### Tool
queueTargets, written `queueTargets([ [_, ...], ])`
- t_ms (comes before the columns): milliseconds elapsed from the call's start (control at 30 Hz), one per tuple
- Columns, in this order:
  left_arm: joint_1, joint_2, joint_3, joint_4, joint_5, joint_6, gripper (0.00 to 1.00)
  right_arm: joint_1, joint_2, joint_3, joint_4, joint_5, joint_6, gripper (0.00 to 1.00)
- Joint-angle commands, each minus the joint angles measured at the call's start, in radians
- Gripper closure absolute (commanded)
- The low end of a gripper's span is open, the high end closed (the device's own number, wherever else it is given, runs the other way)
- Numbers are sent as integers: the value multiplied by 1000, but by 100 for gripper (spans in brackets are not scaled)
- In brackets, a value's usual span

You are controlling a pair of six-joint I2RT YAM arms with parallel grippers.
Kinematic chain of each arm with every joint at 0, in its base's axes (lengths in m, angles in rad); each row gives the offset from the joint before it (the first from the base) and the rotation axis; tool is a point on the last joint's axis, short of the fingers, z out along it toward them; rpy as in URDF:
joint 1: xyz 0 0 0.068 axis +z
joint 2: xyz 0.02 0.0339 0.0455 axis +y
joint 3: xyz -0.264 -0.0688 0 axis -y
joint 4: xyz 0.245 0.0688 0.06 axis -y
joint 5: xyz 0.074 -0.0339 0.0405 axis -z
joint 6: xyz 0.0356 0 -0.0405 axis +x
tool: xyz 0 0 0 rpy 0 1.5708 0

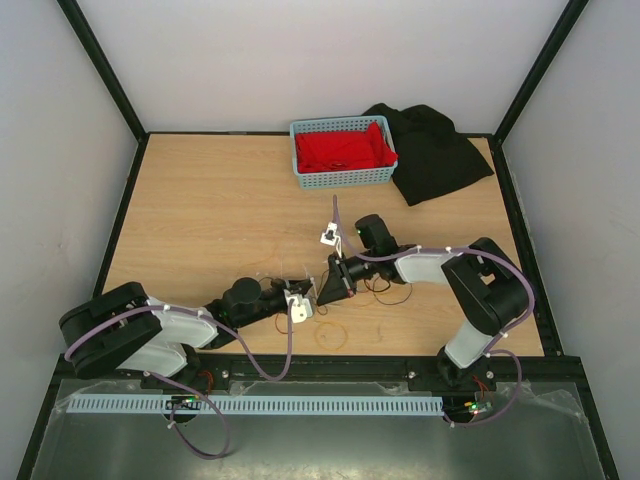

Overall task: Zip-tie the wires
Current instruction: Tie the cable at the center of the board.

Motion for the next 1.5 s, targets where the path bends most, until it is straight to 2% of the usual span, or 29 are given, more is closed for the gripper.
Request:
queueTargets([
  [0, -10, -5, 20, 35, 9, 5, 100, -6, 4, 32, -16, -9, -21, 100],
  [567, -36, 27, 19, 35, -3, 18, 100, -8, 15, 63, -36, 1, -14, 100],
  [1167, -38, 31, 28, 35, -38, -47, 100, -15, 18, 54, -60, -3, -24, 100],
  [1300, -37, 37, 33, 35, -40, -63, 100, -14, 12, 36, -63, 1, -31, 93],
  [1467, -35, 55, 41, 33, -48, -89, 100, -15, 1, 20, -77, 18, -48, 90],
])
